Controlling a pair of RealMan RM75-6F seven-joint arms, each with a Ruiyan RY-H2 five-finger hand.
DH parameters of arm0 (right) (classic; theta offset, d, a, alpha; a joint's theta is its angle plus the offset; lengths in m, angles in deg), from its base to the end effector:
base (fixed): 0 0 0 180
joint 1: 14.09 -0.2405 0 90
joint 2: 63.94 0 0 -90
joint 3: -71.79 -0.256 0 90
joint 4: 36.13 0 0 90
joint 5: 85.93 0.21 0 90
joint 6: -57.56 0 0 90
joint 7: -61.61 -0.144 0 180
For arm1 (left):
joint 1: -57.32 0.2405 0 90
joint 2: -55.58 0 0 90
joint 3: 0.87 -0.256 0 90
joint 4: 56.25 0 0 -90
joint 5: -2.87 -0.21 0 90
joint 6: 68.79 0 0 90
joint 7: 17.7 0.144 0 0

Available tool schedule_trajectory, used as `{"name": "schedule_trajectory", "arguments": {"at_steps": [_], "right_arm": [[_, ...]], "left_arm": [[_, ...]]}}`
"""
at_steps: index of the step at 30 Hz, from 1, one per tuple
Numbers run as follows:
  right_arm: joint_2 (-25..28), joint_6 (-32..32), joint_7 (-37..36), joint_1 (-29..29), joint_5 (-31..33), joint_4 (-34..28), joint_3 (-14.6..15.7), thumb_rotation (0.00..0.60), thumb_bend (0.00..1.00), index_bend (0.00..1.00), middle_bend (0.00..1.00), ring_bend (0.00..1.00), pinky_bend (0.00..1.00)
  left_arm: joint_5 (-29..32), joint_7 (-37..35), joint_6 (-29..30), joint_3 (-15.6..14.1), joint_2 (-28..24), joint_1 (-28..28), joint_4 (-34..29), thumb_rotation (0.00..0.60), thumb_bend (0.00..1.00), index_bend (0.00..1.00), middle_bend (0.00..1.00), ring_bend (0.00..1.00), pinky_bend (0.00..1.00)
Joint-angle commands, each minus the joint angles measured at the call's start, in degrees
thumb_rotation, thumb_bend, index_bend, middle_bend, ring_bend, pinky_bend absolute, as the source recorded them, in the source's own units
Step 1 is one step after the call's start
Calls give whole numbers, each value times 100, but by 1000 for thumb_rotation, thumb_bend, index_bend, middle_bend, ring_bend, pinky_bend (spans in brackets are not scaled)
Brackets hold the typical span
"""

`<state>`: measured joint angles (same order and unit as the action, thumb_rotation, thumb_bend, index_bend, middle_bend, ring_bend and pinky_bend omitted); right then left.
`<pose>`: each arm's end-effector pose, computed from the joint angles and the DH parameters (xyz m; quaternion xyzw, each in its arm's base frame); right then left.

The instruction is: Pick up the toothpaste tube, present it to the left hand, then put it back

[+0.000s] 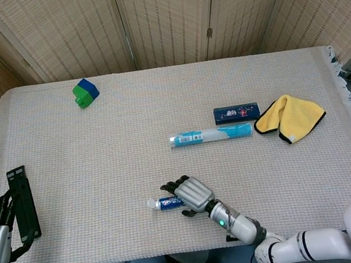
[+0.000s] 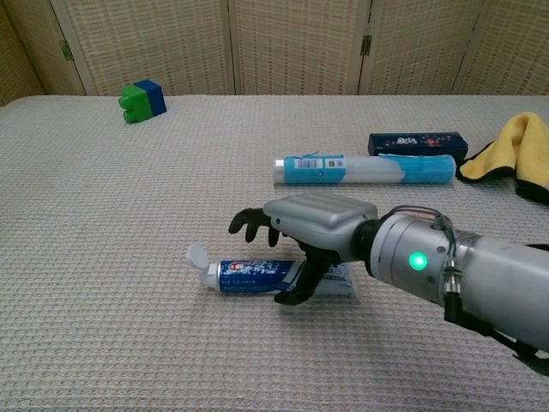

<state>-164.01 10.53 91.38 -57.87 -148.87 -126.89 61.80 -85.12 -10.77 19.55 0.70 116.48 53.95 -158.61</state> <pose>-0.0758 -0.2748 -0.0953 0.8112 -0.3836 0.3521 0.2660 -0.2790 0.1662 0.1649 -0.5956 -0.3769 -0.3973 0.5877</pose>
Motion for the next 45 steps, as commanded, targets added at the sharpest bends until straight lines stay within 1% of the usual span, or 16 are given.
{"name": "schedule_trajectory", "arguments": {"at_steps": [1,5,7,15,21,23,27,30,31,33,36,39,42,45], "right_arm": [[-179,-22,48,-119,122,160,-15,600,310,240,265,303,266],[-327,-106,129,-207,252,320,-1,600,310,330,306,345,333],[-345,-145,146,-225,281,338,13,600,310,355,317,358,359],[-309,-304,239,-272,457,330,63,600,310,380,345,393,399],[-382,-344,283,-334,546,383,112,600,310,397,357,404,413],[-418,-384,300,-349,552,415,125,600,310,413,368,415,421],[-467,-449,332,-372,573,475,137,600,312,480,413,464,463],[-479,-486,336,-391,582,494,126,600,384,549,456,507,508],[-474,-492,356,-401,580,501,131,600,427,581,474,523,530],[-428,-478,369,-430,557,477,133,600,464,607,490,539,551],[-168,-306,307,-518,528,290,74,600,557,666,528,582,602],[374,55,315,-701,510,-51,5,600,588,682,540,596,618],[1062,504,301,-916,610,-444,-72,600,597,686,542,603,623],[1672,773,325,-1096,662,-720,-111,600,613,703,554,616,639]], "left_arm": [[7,-6,-5,4,5,0,13,600,415,16,0,22,0],[21,-35,-6,6,8,9,44,600,416,16,0,22,0],[30,-47,-12,3,8,13,61,600,415,16,0,22,0],[50,-92,-41,13,47,7,136,600,416,16,0,23,0],[57,-126,-41,14,62,14,178,600,415,16,0,22,0],[59,-149,-46,12,65,15,197,600,415,16,0,22,0],[59,-184,-43,21,80,14,237,600,416,16,0,22,0],[44,-192,-63,27,86,-5,253,600,415,16,0,22,0],[41,-190,-73,32,88,-15,256,600,415,16,0,22,0],[28,-186,-110,49,85,-54,259,600,415,16,0,22,0],[-70,-209,-216,73,50,-169,249,600,415,24,0,26,0],[-231,-288,-374,120,-7,-359,224,600,416,39,16,50,0],[-484,-349,-503,207,10,-612,274,600,430,74,75,97,0],[-779,-306,-698,265,79,-911,328,600,466,111,166,176,57]]}}
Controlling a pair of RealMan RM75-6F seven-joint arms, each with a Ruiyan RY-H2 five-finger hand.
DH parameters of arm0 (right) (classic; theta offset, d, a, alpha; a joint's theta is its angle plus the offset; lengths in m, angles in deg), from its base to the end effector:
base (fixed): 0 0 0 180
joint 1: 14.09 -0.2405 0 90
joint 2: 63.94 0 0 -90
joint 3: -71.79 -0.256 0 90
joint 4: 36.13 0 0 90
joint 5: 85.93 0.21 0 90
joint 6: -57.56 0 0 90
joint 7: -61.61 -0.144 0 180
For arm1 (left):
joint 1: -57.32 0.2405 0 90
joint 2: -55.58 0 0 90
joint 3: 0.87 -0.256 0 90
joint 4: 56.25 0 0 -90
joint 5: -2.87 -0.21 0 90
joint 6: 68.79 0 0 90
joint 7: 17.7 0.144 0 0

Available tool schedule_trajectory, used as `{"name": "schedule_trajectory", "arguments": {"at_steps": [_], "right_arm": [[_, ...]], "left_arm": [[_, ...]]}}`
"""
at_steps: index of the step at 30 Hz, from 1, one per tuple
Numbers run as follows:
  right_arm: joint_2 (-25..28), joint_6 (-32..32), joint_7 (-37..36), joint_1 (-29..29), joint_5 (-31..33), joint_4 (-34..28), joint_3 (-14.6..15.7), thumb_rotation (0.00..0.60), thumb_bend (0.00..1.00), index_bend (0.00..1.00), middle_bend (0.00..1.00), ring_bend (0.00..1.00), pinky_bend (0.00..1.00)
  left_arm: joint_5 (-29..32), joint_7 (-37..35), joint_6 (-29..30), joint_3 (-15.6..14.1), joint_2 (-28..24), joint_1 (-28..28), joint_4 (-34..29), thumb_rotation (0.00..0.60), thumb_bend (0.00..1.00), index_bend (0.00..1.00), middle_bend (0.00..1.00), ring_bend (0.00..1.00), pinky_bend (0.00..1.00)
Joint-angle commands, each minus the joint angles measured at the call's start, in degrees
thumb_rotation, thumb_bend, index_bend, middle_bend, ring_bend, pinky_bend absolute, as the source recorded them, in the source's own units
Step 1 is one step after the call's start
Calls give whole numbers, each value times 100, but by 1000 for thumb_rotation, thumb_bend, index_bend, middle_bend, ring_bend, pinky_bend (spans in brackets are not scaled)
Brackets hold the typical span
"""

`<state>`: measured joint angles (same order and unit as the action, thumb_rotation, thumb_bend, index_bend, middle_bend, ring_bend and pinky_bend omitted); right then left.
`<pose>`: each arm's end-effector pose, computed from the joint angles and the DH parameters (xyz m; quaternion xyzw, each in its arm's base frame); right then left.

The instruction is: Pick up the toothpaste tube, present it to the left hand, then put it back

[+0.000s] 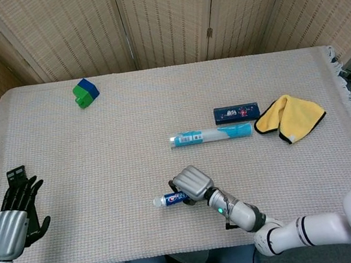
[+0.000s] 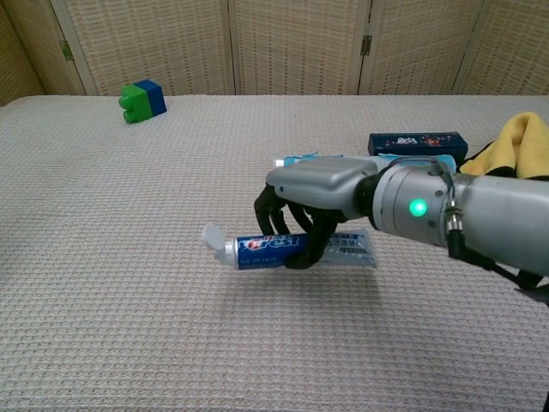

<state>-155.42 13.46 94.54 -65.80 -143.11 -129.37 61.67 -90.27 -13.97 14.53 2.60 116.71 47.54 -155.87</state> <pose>-0.0678 -0.3093 -0.0632 0.8436 -0.3233 0.3200 0.2852 -0.2565 0.2025 0.1554 -0.6515 -0.3363 -0.4326 0.5248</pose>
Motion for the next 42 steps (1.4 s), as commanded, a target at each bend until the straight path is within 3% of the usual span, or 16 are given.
{"name": "schedule_trajectory", "arguments": {"at_steps": [1,7,12,20,29,42], "right_arm": [[964,505,15,-338,89,-533,-104,600,618,711,559,621,645],[1755,585,4,-511,213,-829,-71,600,631,721,567,635,658],[2147,651,-104,-617,299,-896,17,600,638,731,575,644,671],[2203,593,25,-931,662,-946,213,600,660,739,580,651,675],[2064,375,110,-1194,961,-1044,369,600,686,745,585,653,676],[1959,148,60,-1371,1159,-1063,532,600,686,753,592,656,683]], "left_arm": [[-361,38,-257,90,81,-364,59,600,484,125,199,215,108],[-1018,108,-646,164,321,-1014,144,600,534,199,372,399,357],[-1297,231,-1015,240,590,-1518,226,600,621,229,510,517,493],[-968,1164,-2018,337,892,-2099,-49,600,713,132,693,661,675],[-419,2060,-2620,410,1245,-2451,-356,600,816,112,837,782,761],[260,2725,-2876,356,1745,-2663,-290,600,830,106,843,790,761]]}}
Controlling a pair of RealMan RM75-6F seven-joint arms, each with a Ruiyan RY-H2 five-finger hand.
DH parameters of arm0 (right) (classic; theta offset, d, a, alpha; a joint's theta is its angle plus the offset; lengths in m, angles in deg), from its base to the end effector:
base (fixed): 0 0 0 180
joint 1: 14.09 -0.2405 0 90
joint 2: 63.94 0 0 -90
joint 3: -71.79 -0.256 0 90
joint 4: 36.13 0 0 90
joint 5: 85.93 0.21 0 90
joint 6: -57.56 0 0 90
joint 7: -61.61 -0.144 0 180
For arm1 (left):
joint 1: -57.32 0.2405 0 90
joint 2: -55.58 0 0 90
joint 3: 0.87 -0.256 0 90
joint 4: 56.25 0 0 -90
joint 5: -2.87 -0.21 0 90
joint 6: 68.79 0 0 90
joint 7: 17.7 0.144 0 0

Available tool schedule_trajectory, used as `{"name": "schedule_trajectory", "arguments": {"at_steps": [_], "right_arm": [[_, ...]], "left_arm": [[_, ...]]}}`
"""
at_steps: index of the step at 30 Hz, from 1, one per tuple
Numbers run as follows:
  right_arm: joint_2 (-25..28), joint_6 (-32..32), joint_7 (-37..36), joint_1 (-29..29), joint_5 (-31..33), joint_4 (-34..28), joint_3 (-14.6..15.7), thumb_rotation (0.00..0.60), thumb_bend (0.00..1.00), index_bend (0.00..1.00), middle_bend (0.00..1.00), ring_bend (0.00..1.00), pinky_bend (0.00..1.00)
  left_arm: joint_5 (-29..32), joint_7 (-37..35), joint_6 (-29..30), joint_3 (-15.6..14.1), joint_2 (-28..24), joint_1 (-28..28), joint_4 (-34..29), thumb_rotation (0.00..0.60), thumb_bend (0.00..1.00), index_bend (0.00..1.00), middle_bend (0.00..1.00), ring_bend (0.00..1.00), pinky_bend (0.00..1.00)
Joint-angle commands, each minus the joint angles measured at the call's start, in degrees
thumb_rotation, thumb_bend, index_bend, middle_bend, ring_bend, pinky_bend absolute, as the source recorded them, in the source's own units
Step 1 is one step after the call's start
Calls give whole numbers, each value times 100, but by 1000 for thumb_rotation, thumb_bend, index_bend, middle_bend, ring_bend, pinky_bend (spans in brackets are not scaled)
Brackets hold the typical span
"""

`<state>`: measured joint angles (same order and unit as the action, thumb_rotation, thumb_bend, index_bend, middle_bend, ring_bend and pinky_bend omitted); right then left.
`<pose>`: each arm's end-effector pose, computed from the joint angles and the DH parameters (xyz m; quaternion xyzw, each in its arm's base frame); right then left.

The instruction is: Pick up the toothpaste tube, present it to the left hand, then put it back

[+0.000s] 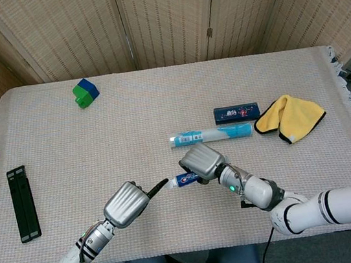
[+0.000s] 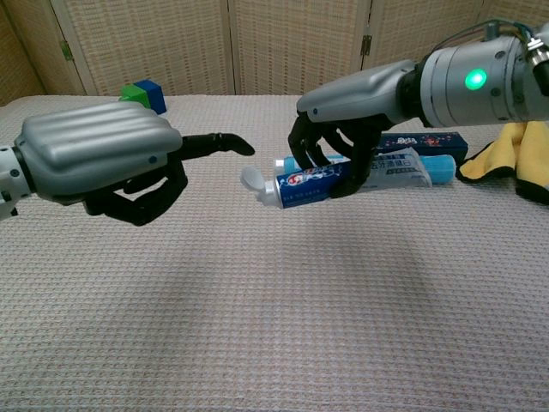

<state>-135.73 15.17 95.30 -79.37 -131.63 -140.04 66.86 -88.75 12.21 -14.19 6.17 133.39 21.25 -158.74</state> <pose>-0.0508 -0.3424 0.0169 0.8709 -0.2665 0.2627 0.3186 -0.1063 0.2648 0.0173 -0.8452 -0.1559 -0.3896 0.3309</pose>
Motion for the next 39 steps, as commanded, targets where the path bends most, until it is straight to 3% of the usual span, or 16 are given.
{"name": "schedule_trajectory", "arguments": {"at_steps": [1,16,32,36,39], "right_arm": [[-14,-33,-36,-18,15,4,13,600,686,752,592,655,683],[-28,-90,-433,8,-169,89,28,600,686,757,596,658,686],[-24,-207,-1493,420,-987,167,-226,600,685,790,619,674,701],[-56,-259,-1758,580,-1091,195,-220,600,686,790,619,674,701],[-157,-359,-2092,756,-1282,252,-247,600,686,790,619,676,701]], "left_arm": [[122,145,5,-11,88,-42,-14,600,830,110,843,790,762],[331,277,84,-212,70,-106,71,600,831,148,843,789,761],[505,-121,303,-298,114,-77,134,600,830,138,837,759,761],[732,-996,515,-179,-94,71,-55,600,793,137,675,630,730],[889,-1995,532,-91,-427,157,-245,600,646,81,448,443,600]]}}
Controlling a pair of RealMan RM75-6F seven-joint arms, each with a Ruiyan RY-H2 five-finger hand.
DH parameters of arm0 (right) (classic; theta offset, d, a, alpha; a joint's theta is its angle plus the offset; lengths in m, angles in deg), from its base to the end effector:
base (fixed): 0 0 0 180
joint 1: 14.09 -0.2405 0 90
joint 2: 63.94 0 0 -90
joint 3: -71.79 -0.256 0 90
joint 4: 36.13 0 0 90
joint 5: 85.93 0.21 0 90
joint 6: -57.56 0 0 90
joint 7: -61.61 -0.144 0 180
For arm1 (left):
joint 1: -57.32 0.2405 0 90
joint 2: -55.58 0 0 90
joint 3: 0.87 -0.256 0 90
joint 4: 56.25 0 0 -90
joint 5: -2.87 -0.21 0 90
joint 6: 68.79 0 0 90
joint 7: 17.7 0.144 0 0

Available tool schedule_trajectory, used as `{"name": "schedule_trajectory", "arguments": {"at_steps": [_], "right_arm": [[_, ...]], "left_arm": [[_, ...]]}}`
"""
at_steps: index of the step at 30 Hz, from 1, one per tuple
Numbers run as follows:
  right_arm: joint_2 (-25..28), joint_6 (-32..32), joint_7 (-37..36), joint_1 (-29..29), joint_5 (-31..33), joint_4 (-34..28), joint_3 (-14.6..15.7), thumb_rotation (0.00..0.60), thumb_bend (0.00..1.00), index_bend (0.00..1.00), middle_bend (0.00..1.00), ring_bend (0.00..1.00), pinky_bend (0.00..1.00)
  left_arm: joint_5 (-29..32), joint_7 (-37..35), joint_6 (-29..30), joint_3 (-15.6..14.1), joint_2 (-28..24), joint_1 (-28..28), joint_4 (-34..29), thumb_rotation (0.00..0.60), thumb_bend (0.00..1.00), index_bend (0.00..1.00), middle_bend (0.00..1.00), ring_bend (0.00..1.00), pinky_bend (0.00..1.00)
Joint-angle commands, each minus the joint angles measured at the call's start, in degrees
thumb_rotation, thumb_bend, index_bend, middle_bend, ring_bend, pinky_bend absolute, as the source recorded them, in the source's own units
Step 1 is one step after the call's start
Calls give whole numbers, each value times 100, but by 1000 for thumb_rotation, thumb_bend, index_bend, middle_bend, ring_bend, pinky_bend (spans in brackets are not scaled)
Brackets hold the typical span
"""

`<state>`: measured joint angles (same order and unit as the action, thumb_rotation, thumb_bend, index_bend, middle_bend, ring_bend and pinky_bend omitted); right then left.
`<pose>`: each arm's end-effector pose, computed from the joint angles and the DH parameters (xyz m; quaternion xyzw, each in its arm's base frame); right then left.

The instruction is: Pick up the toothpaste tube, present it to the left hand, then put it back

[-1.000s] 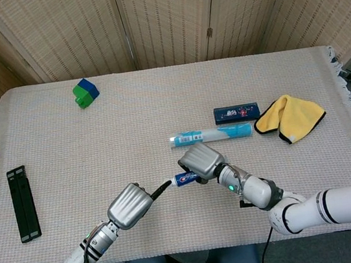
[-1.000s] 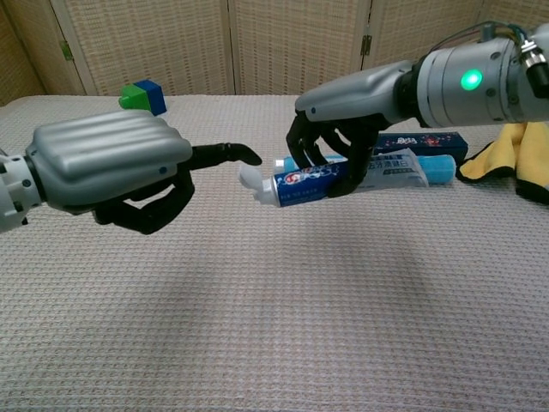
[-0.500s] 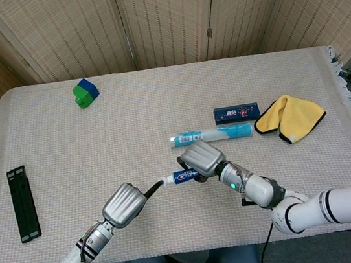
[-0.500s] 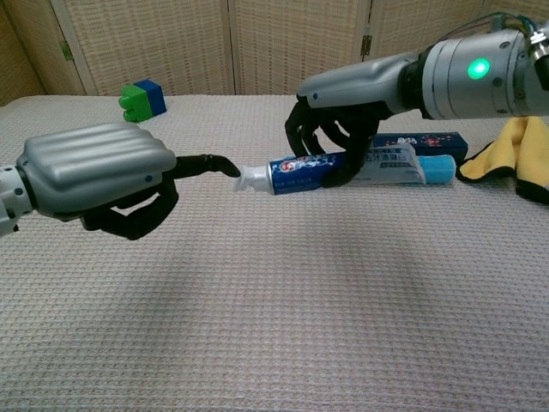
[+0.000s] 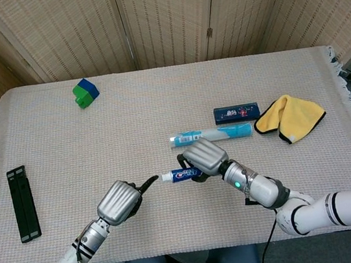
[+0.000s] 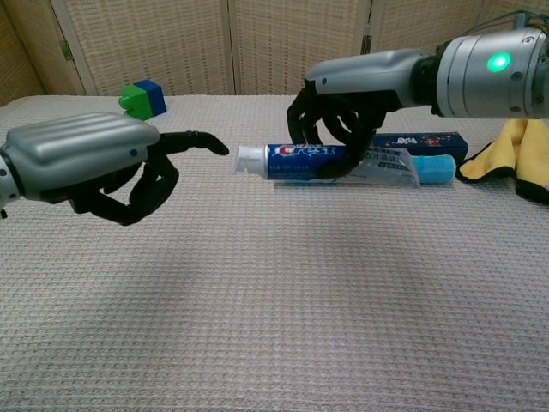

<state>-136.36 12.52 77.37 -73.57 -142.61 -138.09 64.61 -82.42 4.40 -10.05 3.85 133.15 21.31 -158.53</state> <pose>-0.0589 -0.3441 0.0256 0.8211 -0.3469 0.3477 0.2909 -0.1236 0.2695 0.0217 -0.8101 -0.2609 -0.4038 0.3357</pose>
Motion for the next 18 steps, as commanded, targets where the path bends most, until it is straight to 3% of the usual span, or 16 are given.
{"name": "schedule_trajectory", "arguments": {"at_steps": [1,4,8,9,13,18], "right_arm": [[-135,-119,-420,232,-245,74,-31,600,685,790,619,678,701],[-278,-133,-863,397,-436,135,-58,600,685,790,619,681,702],[-517,-142,-1338,547,-724,261,-90,600,685,790,619,680,702],[-575,-141,-1444,573,-763,273,-104,600,685,790,619,680,702],[-837,-189,-1861,683,-931,332,-176,600,685,790,619,681,702],[-1168,-248,-2305,792,-1083,377,-263,600,686,790,619,682,702]], "left_arm": [[281,-1575,99,170,-527,167,-333,600,580,37,338,342,531],[209,-2766,256,302,-849,272,-450,600,431,0,168,176,326],[40,-3909,604,424,-1080,431,-507,595,327,0,83,79,160],[-3,-4119,667,439,-1098,454,-533,565,310,0,72,68,133],[-137,-4968,828,476,-1131,509,-646,264,240,0,47,38,22],[-236,-5267,860,481,-1062,466,-617,53,188,0,34,12,0]]}}
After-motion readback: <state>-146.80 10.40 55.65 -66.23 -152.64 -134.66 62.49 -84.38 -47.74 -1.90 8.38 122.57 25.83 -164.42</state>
